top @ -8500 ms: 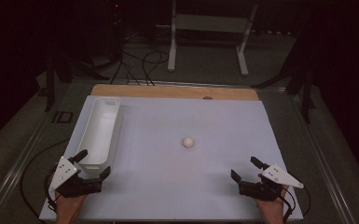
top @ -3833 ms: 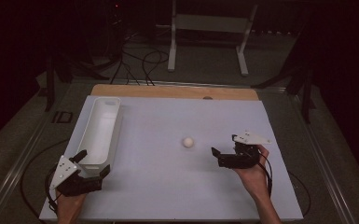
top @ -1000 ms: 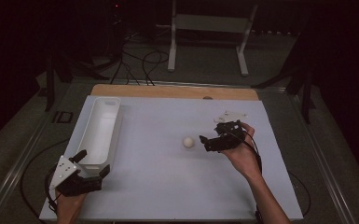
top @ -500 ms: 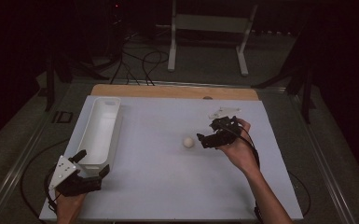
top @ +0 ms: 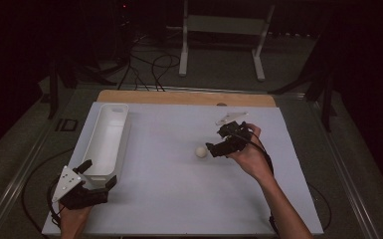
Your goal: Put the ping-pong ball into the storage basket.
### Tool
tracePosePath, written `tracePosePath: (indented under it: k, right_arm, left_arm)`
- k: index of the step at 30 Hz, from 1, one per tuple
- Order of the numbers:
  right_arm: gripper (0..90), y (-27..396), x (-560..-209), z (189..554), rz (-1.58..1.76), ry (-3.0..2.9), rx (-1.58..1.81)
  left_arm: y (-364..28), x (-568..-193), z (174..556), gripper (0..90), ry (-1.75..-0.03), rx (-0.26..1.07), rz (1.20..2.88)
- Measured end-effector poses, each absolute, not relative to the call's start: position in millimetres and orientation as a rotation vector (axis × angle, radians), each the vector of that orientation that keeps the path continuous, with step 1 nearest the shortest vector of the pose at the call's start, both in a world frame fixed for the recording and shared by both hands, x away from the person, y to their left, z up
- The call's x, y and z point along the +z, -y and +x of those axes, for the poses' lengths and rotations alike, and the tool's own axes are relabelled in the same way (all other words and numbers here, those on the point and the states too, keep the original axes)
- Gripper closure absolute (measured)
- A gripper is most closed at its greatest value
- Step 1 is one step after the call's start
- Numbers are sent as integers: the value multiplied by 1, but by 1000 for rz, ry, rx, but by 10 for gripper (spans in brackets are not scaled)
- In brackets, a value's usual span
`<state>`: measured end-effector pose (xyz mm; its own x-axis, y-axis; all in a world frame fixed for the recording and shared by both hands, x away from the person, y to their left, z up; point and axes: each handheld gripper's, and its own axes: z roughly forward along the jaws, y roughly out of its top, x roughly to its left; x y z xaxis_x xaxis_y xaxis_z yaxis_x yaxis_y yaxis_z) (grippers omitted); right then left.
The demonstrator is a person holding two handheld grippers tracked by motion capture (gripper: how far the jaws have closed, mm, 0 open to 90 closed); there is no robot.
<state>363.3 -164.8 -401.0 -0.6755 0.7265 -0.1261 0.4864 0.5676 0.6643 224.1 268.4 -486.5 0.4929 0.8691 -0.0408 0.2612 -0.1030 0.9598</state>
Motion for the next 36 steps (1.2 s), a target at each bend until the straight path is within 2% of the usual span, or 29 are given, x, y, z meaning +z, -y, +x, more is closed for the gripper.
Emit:
tracePosePath:
  k: [36]
  right_arm:
    - [71,136,-407,382,894,-2522,719]
  left_arm:
    - [-269,-486,224,0,-988,695,1634]
